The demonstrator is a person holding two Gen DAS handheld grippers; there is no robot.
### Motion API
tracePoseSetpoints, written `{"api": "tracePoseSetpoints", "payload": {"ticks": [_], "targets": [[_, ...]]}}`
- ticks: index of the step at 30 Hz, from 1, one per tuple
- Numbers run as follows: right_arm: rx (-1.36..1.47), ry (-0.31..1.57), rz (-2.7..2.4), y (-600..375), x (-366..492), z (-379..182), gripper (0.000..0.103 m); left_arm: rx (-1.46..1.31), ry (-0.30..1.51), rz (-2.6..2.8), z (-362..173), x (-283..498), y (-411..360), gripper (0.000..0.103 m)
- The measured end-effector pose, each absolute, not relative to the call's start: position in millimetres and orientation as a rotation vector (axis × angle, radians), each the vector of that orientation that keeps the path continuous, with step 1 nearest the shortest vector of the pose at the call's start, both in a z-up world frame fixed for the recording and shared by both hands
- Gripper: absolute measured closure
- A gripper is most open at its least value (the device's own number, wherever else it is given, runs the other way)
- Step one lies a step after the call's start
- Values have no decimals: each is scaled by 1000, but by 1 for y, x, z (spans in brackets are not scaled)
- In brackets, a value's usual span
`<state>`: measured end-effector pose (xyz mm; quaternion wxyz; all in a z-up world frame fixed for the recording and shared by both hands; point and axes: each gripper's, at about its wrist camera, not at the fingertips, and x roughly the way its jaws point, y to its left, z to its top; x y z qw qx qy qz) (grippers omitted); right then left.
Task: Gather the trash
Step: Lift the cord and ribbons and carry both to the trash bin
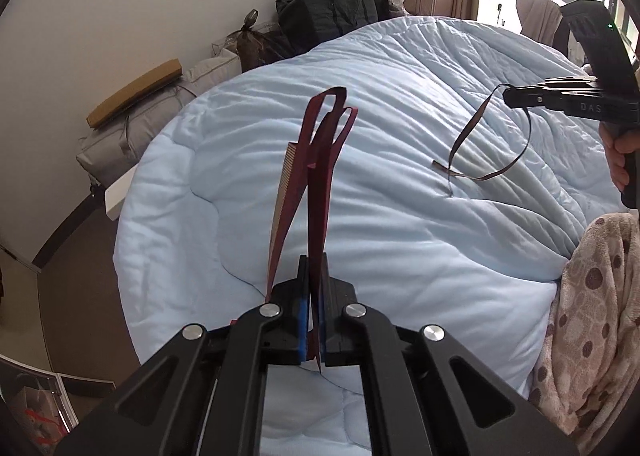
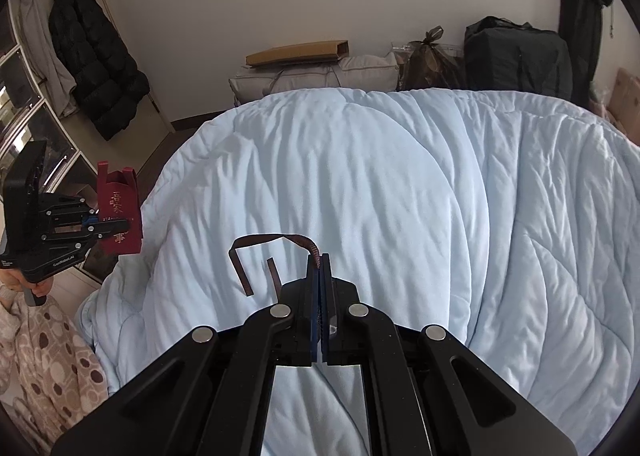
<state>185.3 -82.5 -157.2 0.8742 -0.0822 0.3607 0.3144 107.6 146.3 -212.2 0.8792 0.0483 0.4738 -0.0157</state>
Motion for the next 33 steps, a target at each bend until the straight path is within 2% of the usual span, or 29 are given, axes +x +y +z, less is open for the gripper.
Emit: {"api": "tracePoseSetpoints", "payload": {"ticks": [16, 33], "targets": [[-277, 661, 716, -55, 137, -96, 103, 150, 771, 13, -92, -7, 124, 100], [-415, 603, 920, 76, 80, -68, 103, 54, 746, 248, -88, -117, 217, 100]]}}
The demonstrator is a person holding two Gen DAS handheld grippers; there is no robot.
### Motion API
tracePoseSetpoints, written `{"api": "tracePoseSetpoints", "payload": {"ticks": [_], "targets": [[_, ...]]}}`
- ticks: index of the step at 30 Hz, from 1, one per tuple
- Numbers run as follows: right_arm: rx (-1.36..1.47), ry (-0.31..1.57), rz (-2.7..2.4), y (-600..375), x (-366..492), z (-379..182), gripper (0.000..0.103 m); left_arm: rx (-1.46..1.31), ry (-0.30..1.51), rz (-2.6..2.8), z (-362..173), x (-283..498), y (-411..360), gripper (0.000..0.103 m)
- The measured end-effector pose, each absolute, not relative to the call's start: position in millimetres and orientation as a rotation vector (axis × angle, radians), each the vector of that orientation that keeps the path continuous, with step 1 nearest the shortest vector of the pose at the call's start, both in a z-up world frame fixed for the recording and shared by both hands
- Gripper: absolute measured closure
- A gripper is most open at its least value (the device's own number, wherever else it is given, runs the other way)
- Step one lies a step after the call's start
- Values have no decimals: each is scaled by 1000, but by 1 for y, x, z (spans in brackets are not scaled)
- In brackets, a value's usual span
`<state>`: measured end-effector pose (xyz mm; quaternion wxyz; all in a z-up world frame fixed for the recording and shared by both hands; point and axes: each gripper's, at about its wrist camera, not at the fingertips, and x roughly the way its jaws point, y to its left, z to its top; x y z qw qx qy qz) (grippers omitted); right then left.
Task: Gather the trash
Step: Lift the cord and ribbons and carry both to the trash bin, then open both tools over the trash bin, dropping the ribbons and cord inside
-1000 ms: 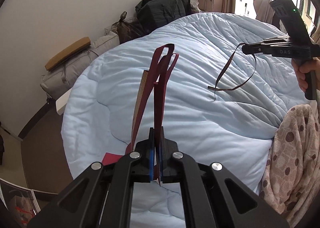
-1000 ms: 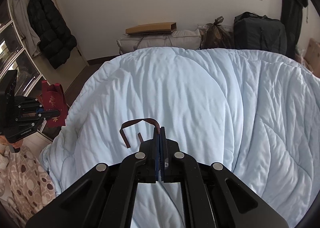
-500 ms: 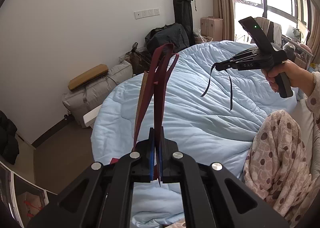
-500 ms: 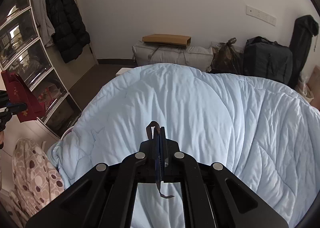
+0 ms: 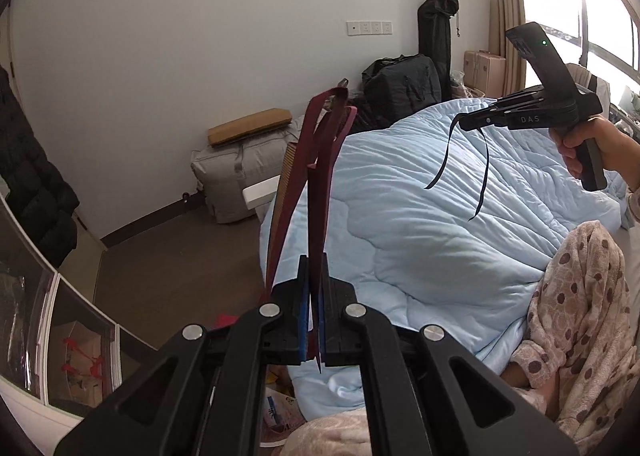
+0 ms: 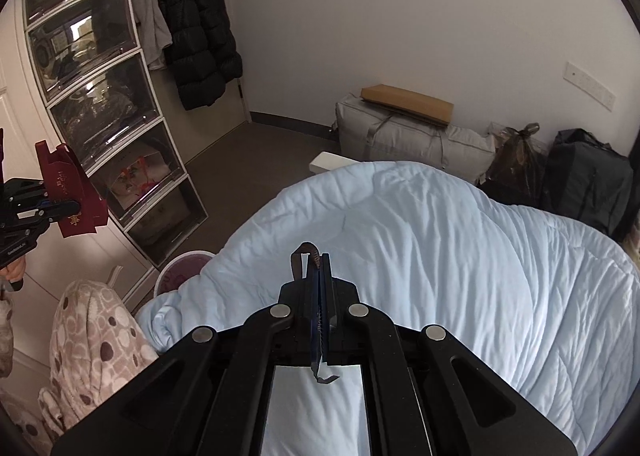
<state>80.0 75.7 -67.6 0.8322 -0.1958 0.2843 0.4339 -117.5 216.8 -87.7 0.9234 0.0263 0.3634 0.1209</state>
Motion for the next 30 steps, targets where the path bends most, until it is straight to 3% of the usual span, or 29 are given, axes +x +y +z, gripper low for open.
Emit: {"api": "tracePoseSetpoints", "payload": {"ticks": [19, 30], "targets": [[-623, 583, 1258, 277, 5, -78, 103, -160, 814, 414, -151, -199, 319, 100], [-818, 640, 1448, 375, -18, -148, 103, -367, 926, 332, -246, -202, 383, 100]]}}
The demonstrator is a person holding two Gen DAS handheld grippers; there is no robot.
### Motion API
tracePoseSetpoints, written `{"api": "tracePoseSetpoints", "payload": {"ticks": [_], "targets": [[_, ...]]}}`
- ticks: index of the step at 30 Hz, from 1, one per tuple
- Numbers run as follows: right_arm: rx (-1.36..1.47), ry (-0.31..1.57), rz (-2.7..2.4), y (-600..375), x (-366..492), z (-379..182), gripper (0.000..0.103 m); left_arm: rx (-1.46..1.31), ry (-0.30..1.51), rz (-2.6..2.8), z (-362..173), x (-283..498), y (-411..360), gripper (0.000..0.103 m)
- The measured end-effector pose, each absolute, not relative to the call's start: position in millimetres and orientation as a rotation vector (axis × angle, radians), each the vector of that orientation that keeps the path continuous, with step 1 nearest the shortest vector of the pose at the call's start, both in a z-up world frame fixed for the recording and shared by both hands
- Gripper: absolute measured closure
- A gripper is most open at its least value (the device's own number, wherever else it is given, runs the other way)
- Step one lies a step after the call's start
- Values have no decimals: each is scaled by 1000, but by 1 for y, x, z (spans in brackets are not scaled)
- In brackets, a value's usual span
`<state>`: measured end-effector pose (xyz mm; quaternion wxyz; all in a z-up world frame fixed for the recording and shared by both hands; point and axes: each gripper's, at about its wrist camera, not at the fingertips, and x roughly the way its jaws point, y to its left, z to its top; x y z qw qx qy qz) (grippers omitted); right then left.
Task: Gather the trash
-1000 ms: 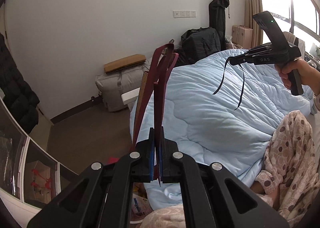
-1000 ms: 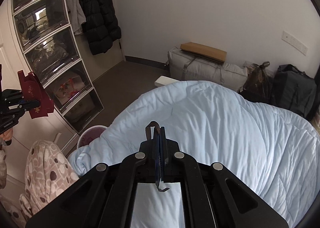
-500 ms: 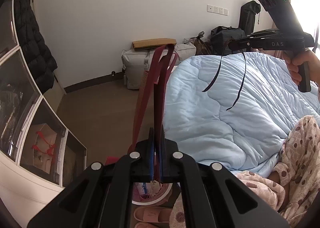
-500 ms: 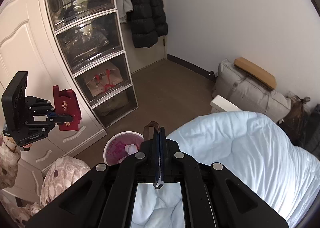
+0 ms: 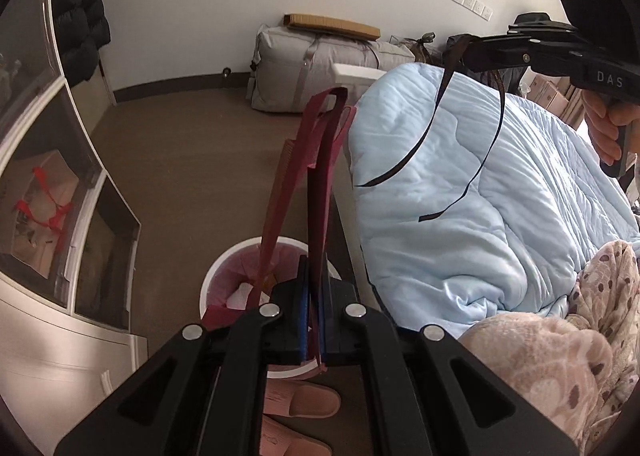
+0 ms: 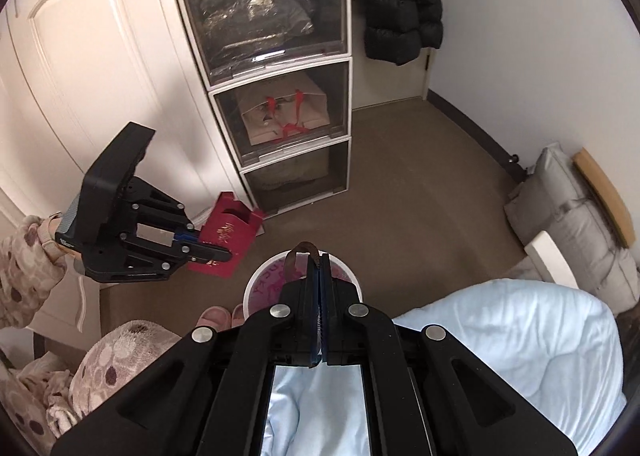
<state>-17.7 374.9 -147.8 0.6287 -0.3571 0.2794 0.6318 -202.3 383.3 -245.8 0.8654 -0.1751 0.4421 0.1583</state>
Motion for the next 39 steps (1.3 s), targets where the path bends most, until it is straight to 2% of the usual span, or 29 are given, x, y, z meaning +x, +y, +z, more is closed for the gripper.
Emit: {"api": "tracePoseSetpoints", "payload": {"ticks": [11, 18, 20, 21, 22, 24, 26, 27, 28, 29, 30, 31, 32, 36, 37, 39], "targets": [[-954, 763, 1584, 434, -21, -247, 103, -538, 1023, 341, -360, -198, 419, 100], [-1087, 732, 1661, 441, -33, -281, 103, -485, 1067, 345, -379, -200, 417, 99], [-1109, 725, 1674, 442, -33, -286, 102, -459, 1076, 343, -379, -200, 413, 95], [-1121, 724, 1678, 442, -34, -288, 101, -456, 1083, 339, -379, -200, 414, 87], [-1133, 717, 1683, 440, -34, -289, 101, -456, 1087, 331, -380, -200, 413, 74], [-1149, 690, 1704, 438, -36, -290, 101, -436, 1090, 330, -379, -199, 411, 63], [-1163, 659, 1722, 434, -39, -289, 95, -413, 1088, 325, -379, -198, 407, 62], [-1173, 637, 1727, 433, -41, -288, 83, -411, 1087, 318, -378, -197, 406, 61], [-1184, 616, 1733, 429, -43, -287, 71, -410, 1085, 316, -377, -197, 407, 56], [-1197, 594, 1740, 427, -45, -286, 67, -403, 1085, 324, -377, -196, 407, 51], [-1211, 568, 1750, 424, -47, -284, 62, -389, 1085, 344, -375, -196, 406, 37], [-1224, 550, 1760, 422, -49, -283, 56, -376, 1079, 364, -373, -196, 405, 29], [-1234, 532, 1767, 421, -51, -281, 52, -368, 1065, 370, -370, -196, 404, 28], [-1262, 410, 1764, 410, -57, -269, 14, -358, 1058, 426, -358, -198, 403, 12], [-1261, 387, 1754, 407, -59, -266, 9, -353, 1060, 445, -355, -198, 403, 10], [-1255, 368, 1734, 402, -60, -257, 7, -347, 1075, 484, -344, -200, 401, 8]]}}
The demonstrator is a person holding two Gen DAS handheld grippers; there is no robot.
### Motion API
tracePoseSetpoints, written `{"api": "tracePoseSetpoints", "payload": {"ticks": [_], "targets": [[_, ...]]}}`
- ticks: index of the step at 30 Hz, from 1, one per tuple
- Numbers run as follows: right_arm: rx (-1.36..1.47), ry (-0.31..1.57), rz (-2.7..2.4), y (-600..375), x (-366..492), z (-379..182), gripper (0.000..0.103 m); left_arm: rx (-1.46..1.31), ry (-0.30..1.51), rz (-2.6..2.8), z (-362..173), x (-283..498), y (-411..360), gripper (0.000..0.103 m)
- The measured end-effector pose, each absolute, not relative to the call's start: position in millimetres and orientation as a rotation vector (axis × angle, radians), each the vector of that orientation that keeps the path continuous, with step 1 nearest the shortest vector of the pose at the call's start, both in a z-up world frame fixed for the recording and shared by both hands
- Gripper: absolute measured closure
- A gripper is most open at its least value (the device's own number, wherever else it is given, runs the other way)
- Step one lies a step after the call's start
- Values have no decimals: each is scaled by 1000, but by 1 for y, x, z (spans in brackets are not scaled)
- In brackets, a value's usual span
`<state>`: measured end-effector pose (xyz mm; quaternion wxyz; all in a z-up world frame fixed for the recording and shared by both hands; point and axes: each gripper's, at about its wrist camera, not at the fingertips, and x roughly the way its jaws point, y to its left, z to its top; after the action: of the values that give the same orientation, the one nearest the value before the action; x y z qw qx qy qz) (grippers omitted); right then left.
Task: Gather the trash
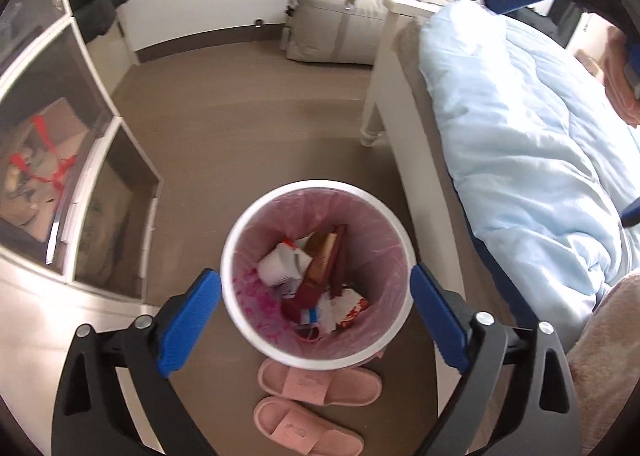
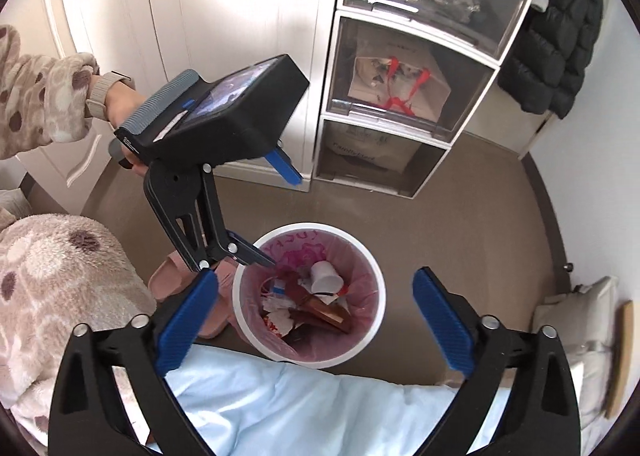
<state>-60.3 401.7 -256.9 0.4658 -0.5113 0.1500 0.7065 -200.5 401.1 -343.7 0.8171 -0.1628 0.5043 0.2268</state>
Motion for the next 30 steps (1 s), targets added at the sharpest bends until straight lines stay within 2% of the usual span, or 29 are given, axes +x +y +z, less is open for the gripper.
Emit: {"api": "tracePoseSetpoints", "payload": {"ticks": [17, 22, 30], "targets": [[-1079, 408, 1525, 329, -7, -175, 7, -143, 926, 612, -170, -226, 332, 5], [-1028, 411, 1512, 313, 4, -167, 7, -120, 927, 617, -146, -219, 316, 5], [-1022, 378, 1513, 300, 0, -159, 7, -98, 962, 611, -142, -211, 298, 5]]}}
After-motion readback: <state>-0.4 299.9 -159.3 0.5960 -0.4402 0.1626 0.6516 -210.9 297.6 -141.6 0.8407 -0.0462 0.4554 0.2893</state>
